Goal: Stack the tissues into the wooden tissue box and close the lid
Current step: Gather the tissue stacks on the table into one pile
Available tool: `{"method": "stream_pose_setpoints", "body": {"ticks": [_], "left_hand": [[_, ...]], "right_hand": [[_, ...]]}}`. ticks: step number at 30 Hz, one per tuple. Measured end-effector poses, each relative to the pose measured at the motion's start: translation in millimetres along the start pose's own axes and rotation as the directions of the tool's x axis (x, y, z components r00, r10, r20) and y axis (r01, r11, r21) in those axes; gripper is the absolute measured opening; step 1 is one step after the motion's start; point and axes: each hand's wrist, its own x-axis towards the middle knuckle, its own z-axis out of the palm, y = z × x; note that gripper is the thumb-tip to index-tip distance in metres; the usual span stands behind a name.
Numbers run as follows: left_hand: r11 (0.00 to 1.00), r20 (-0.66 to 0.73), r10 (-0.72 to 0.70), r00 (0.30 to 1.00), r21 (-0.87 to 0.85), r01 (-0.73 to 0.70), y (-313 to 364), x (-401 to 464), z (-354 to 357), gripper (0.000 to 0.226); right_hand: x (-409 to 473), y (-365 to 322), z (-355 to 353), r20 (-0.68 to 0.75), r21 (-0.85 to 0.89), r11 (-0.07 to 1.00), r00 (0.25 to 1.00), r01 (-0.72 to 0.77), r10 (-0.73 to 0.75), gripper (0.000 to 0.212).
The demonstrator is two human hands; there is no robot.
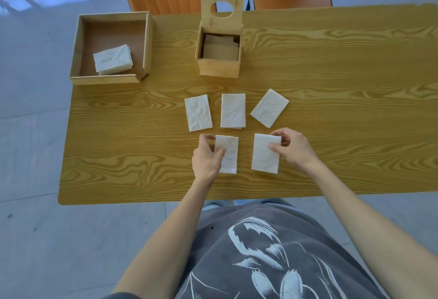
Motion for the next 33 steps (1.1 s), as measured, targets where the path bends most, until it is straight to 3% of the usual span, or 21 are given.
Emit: {"method": "stream_pose_setpoints", "body": {"ticks": [4, 9, 15, 23, 29, 33], "left_hand": [[0.970, 0.096, -0.085, 0.992, -0.220, 0.104, -14.0, 8.2, -8.5, 0.043], [0.898, 0.218, -0.114, 0.969, -0.394, 0.194, -20.8, 17.4, -17.1, 0.028], [0.838, 0.283, -0.115, 0.952, -0.488, 0.246, -20.5, 17.1, -21.3, 0.027], [0.846, 0.251, -0.147, 0.957, -0.469, 0.253, -18.8, 17.6, -21.1, 0.017], [0.855, 0.278, -0.128, 0.952, -0.455, 0.248, -11.1, 19.2, -22.1, 0.021], [0.863, 0.286, -0.132, 0.949, -0.437, 0.252, -8.1, 22.5, -21.0, 0.030]], "right_hand": [[-2.1, -19.0, 5.7, 0.156, 0.340, 0.937, 0.987, -0.076, 0.023, 0.020], [3.7, -38.0, 27.1, 0.348, 0.363, 0.919, 0.937, -0.155, 0.021, 0.025], [12.8, -47.8, 61.3, 0.352, 0.344, 0.930, 0.936, -0.132, 0.003, 0.022], [27.4, -44.5, 86.5, 0.109, 0.092, 0.995, 0.993, 0.035, -0.045, 0.013], [29.2, -52.4, 88.9, -0.064, -0.307, 0.945, 0.988, 0.115, -0.141, 0.033], [32.8, -57.2, 74.5, -0.266, -0.199, 0.978, 0.958, 0.055, -0.108, 0.035]]}}
